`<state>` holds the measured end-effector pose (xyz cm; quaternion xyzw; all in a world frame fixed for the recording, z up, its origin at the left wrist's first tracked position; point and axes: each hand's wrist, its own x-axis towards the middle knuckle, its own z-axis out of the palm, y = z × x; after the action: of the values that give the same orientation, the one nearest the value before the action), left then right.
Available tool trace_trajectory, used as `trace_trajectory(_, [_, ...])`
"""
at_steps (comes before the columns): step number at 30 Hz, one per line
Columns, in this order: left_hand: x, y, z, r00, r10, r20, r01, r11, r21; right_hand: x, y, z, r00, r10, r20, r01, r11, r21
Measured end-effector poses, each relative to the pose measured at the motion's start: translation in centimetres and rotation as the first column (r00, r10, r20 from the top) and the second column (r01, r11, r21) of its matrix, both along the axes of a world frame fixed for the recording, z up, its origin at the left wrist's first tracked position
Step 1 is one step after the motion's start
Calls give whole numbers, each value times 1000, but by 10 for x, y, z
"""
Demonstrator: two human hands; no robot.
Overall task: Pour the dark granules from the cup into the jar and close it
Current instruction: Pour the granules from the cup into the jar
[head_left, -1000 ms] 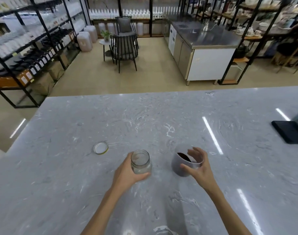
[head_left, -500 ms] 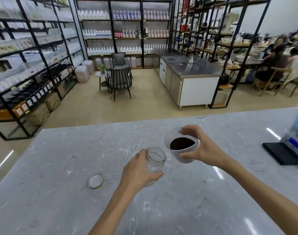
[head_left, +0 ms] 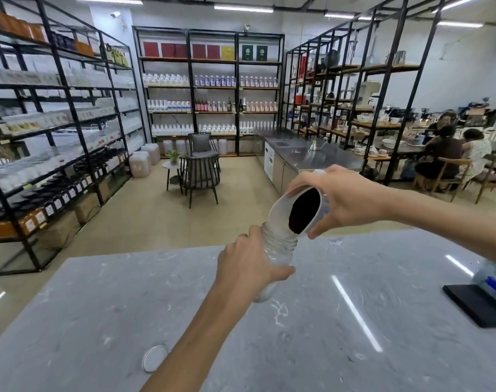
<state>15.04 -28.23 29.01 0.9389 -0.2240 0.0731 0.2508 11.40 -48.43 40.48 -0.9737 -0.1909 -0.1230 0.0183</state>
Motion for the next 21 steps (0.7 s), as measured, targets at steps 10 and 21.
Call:
trace_trajectory(10, [0,-6,35,993,29,114,-36,998,54,1,6,43,1000,6,8,-5,993,-120])
trace_trajectory(21, [-1,-11,36,986,47,161,-62,994,92,-1,8,45,1000,10,-8,-11,989,-151])
